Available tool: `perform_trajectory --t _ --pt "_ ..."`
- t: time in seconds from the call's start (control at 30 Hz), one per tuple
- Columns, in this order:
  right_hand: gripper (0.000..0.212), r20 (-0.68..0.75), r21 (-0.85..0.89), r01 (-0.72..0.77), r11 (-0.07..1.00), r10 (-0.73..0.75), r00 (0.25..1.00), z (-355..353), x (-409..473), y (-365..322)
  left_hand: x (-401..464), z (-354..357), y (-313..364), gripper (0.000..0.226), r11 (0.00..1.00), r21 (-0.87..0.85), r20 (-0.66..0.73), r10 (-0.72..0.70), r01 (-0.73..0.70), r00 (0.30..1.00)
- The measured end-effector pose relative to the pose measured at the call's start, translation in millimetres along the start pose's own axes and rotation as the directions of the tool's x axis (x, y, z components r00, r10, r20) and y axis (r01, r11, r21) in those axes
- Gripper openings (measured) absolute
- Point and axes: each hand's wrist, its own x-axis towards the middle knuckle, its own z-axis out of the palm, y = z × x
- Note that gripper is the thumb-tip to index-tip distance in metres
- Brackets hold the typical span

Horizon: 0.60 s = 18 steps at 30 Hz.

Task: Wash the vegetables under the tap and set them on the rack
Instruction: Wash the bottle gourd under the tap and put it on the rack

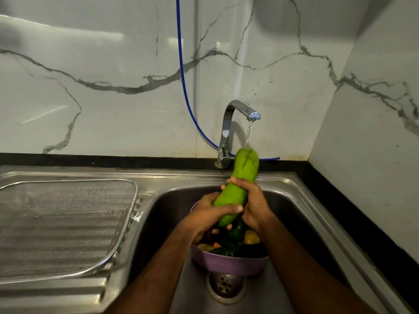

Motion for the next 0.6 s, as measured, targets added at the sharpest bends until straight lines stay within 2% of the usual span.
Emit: perform_trajectory --t 0.03,0.07,0.13,0.2,0.27,0.37,0.43,0.47,0.5,0.53,0.57,0.6 --pt "0.051 -0.079 -0.011 0.069 0.998 -0.07 0.994 1.3 0.9 -0.4 2.0 0.7 -3.4 0.061 0.983 0.167 -0.038 0.084 -0.076 0.996" --pt "0.063 -0.165 -0.038 0.128 0.991 -0.133 0.977 0.8 4.3 0.7 3.4 0.2 -6.9 0.067 0.921 0.365 -0.06 0.17 -0.137 0.984" --pt "0.091 -0.311 -0.127 0.186 0.974 -0.217 0.925 -1.0 9.0 1.3 3.8 1.4 -8.6 0.073 0.721 0.677 -0.093 0.286 -0.15 0.954" --pt "0.109 -0.404 -0.18 0.215 0.96 -0.271 0.874 -2.8 11.1 -0.3 1.1 4.5 -7.4 0.073 0.544 0.832 -0.105 0.346 -0.108 0.932" --pt "0.116 -0.469 -0.194 0.213 0.958 -0.281 0.837 -6.7 15.3 -2.0 -0.7 7.1 -8.4 0.071 0.461 0.883 -0.114 0.382 -0.082 0.917" --pt "0.121 -0.478 -0.188 0.2 0.962 -0.268 0.837 -8.3 15.7 -4.3 -1.5 4.8 -4.6 0.069 0.544 0.836 -0.198 0.424 -0.073 0.884" --pt "0.111 -0.463 -0.119 0.197 0.973 -0.23 0.856 -6.5 10.5 -6.9 0.3 3.2 -1.7 0.067 0.655 0.752 -0.255 0.393 -0.074 0.883" --pt "0.1 -0.433 -0.073 0.196 0.978 -0.208 0.877 -7.9 9.4 -8.1 1.0 1.8 -0.1 0.066 0.765 0.639 -0.281 0.321 -0.073 0.904" --pt "0.089 -0.385 -0.021 0.189 0.982 -0.182 0.905 -9.7 9.3 -9.0 1.5 0.3 2.4 0.067 0.893 0.446 -0.294 0.209 -0.06 0.933" --pt "0.08 -0.324 0.03 0.174 0.984 -0.155 0.933 -11.1 8.9 -9.3 0.6 -1.5 4.0 0.071 0.974 0.228 -0.27 0.076 -0.013 0.96" --pt "0.077 -0.253 0.068 0.147 0.987 -0.125 0.959 -10.8 7.1 -8.8 -1.2 -3.4 5.7 0.074 0.998 0.034 -0.194 -0.036 0.043 0.98" --pt "0.079 -0.194 0.09 0.119 0.989 -0.1 0.976 -10.3 5.9 -6.9 -3.5 -5.3 8.2 0.075 0.994 -0.063 -0.107 -0.093 0.086 0.99"
